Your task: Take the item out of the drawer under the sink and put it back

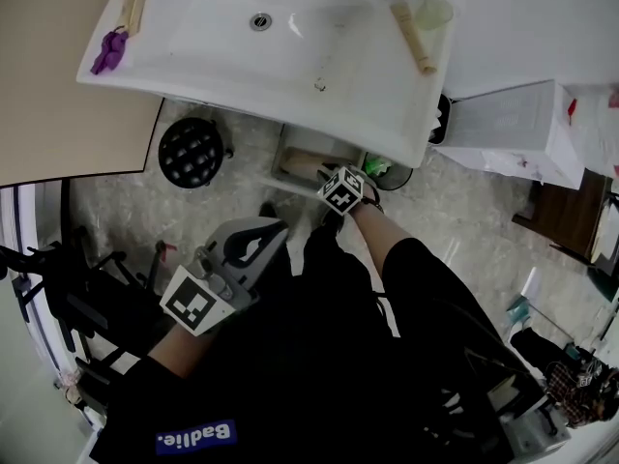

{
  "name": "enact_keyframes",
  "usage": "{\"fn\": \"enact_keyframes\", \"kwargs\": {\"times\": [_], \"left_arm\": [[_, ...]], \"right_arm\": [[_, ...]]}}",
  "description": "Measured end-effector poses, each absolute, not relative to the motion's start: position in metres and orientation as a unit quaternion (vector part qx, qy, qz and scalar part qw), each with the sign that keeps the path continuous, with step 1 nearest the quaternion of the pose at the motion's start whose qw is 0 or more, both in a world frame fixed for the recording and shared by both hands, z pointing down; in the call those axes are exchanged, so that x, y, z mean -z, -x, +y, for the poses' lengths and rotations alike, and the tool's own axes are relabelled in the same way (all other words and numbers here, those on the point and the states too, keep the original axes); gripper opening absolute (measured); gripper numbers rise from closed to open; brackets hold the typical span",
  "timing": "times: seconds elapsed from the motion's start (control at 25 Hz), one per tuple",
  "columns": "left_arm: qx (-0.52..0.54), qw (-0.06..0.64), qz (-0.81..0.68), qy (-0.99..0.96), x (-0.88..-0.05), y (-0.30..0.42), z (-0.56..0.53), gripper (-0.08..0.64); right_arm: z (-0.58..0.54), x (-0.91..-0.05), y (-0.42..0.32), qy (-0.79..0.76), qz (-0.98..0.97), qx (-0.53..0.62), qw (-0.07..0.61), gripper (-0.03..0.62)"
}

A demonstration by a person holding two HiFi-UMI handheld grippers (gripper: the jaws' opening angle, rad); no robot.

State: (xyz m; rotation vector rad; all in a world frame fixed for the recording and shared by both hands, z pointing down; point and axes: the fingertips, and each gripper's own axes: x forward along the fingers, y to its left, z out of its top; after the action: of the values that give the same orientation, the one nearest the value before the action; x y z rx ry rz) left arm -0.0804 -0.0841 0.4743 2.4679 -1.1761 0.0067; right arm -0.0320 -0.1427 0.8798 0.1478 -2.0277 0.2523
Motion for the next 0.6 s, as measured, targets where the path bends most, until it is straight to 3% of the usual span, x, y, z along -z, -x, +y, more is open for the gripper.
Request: {"fn": "enact_keyframes", "kwargs": {"times": [0.6], "left_arm": [[-0.007, 0.225, -0.435, -0.872, -0.505, 0.098, -0.067, 0.006]], "right_arm": [[-0.16, -0.948, 0.035, -0.027, -0.807, -0.051, 0.588, 0.132]]}}
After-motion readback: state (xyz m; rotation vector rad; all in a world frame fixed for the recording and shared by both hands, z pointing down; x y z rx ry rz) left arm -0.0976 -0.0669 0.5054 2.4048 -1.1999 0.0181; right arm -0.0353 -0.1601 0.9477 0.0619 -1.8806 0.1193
